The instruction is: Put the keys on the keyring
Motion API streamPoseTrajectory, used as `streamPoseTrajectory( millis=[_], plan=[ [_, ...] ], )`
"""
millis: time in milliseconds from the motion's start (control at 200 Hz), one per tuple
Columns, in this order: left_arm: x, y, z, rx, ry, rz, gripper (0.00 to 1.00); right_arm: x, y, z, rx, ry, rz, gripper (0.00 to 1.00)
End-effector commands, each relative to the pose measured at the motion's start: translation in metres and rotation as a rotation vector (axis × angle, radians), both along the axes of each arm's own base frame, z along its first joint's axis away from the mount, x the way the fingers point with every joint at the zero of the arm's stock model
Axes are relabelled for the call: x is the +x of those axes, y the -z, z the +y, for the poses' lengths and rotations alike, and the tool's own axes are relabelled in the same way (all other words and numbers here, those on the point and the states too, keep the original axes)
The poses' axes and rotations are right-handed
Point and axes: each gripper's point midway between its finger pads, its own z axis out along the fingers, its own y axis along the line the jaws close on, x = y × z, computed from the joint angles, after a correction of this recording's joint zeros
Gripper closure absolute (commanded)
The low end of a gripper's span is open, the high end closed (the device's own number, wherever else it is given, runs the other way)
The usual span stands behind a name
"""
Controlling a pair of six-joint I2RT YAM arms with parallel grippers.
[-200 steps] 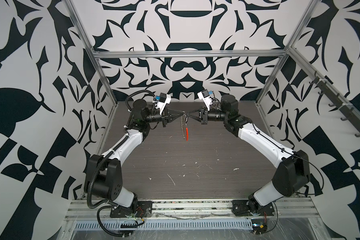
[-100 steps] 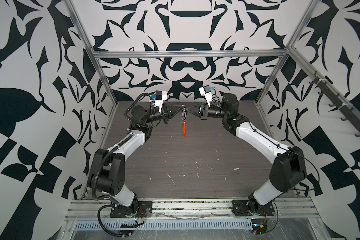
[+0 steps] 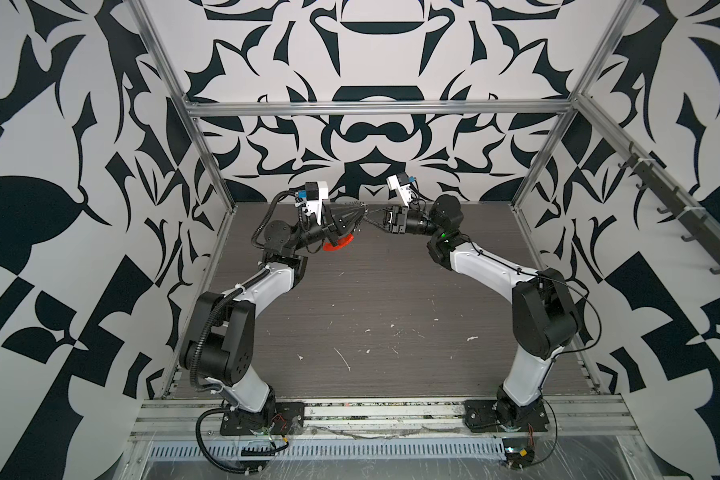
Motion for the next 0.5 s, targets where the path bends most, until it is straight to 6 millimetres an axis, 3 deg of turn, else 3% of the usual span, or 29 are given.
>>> streamPoseTrajectory(
  millis=[0, 185, 330, 495],
  plan=[
    [-0.026, -0.015, -0.006, -0.038, 0.038, -0.103, 1.00, -0.010, -0.009, 0.001, -0.018, -0.005, -0.006, 0.79],
    [-0.022, -0.008, -0.006, -0.035, 0.029, -0.085, 1.00, -0.009, 0.000, -0.025, -0.101, 0.081, -0.024, 0.73],
    [-0.021, -0.008, -0.006, -0.034, 0.034, -0.081, 1.00, -0.011, 0.019, -0.044, -0.274, 0.188, -0.069, 0.66],
    [-0.021, -0.008, -0.008, -0.031, 0.044, -0.074, 1.00, -0.015, 0.007, -0.056, -0.332, 0.258, -0.153, 0.65]
  ],
)
